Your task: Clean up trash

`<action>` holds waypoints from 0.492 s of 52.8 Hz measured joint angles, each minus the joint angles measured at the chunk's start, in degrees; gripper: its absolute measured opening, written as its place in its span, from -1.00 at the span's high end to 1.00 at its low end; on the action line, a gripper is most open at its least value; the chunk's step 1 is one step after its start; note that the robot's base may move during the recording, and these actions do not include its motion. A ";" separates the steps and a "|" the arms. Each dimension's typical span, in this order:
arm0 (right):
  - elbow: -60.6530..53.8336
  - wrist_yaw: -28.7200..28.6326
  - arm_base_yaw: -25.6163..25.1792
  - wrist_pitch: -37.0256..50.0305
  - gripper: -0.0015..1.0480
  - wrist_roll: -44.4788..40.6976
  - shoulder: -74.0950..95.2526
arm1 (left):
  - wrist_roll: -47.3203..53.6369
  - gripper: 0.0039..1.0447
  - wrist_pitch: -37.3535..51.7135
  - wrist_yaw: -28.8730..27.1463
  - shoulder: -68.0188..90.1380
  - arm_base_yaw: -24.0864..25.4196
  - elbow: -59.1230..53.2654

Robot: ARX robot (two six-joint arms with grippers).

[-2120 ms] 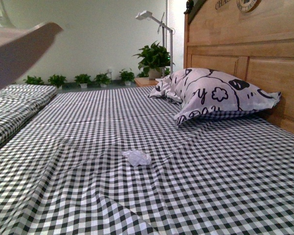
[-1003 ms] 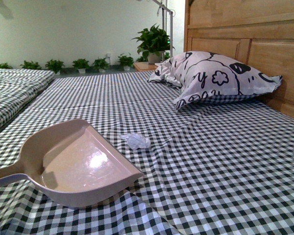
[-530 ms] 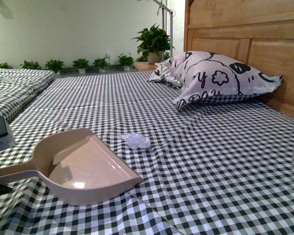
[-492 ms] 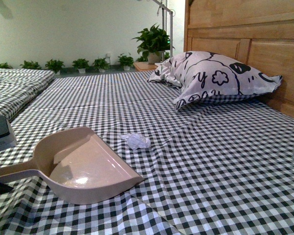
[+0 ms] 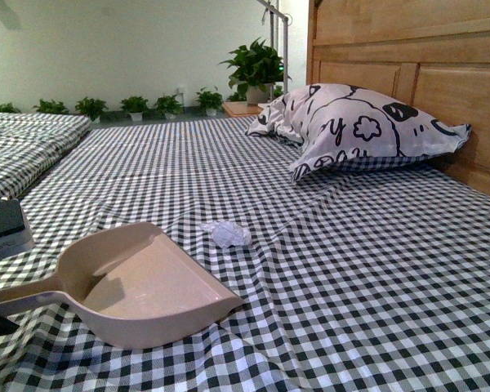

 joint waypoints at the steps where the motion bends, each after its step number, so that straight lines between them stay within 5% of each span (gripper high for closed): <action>1: 0.00 0.00 0.00 0.00 0.63 0.00 0.00 | 0.02 0.51 0.00 0.00 0.02 0.00 0.02; 10: 0.00 -0.02 0.00 -0.02 0.63 0.02 0.02 | 0.07 0.51 0.00 -0.02 0.15 0.00 0.04; 17: 6.05 -12.35 -6.19 -14.01 0.63 4.00 6.29 | 0.11 0.51 0.00 -0.22 0.22 -0.02 0.04; 26: 9.38 -23.61 -15.61 -6.91 0.63 4.44 22.73 | 0.15 0.51 0.00 -0.20 0.28 -0.07 0.07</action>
